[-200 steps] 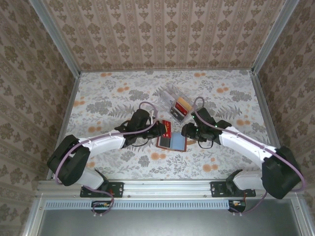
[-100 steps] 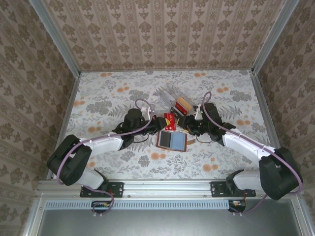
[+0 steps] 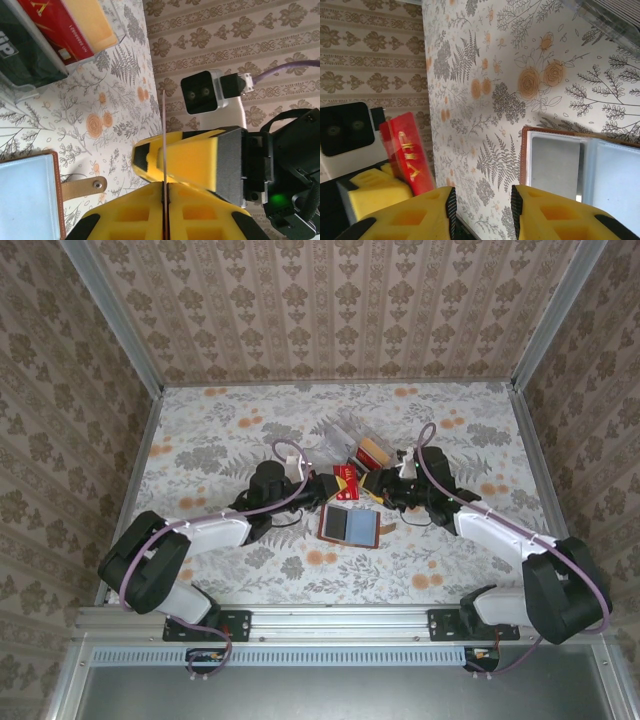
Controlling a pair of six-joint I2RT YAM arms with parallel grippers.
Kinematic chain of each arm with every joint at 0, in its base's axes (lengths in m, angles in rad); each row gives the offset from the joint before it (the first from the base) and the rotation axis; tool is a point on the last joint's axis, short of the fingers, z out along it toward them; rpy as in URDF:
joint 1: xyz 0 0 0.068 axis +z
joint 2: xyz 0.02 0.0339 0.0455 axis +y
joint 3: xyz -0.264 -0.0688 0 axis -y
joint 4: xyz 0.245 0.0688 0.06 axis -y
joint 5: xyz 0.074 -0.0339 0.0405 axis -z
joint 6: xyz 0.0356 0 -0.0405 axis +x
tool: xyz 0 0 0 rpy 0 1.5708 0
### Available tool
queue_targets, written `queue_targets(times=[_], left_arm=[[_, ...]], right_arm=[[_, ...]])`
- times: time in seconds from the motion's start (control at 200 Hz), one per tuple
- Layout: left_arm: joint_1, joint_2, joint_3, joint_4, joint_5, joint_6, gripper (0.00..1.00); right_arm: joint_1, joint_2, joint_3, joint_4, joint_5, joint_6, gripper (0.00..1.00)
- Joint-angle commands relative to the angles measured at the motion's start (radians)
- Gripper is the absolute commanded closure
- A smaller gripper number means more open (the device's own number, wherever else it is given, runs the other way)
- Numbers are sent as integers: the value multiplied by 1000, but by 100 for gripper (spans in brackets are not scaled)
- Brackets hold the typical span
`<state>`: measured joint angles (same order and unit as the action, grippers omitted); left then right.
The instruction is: Put the credit cards into the card holder
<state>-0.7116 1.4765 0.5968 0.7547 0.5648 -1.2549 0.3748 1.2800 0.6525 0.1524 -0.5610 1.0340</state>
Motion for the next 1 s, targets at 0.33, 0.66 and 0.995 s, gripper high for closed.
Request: queue_targets(times=[0.33, 0.66, 0.995], left_arm=[[8, 9, 5, 67, 40, -38, 90], [8, 57, 6, 168, 72, -88, 89], [16, 64, -17, 168, 48, -101, 76]], right_arm=[[-8, 4, 23, 82, -97, 15, 61], [-6, 55, 44, 148, -159, 19, 74], [-10, 35, 37, 123, -145, 2, 93]])
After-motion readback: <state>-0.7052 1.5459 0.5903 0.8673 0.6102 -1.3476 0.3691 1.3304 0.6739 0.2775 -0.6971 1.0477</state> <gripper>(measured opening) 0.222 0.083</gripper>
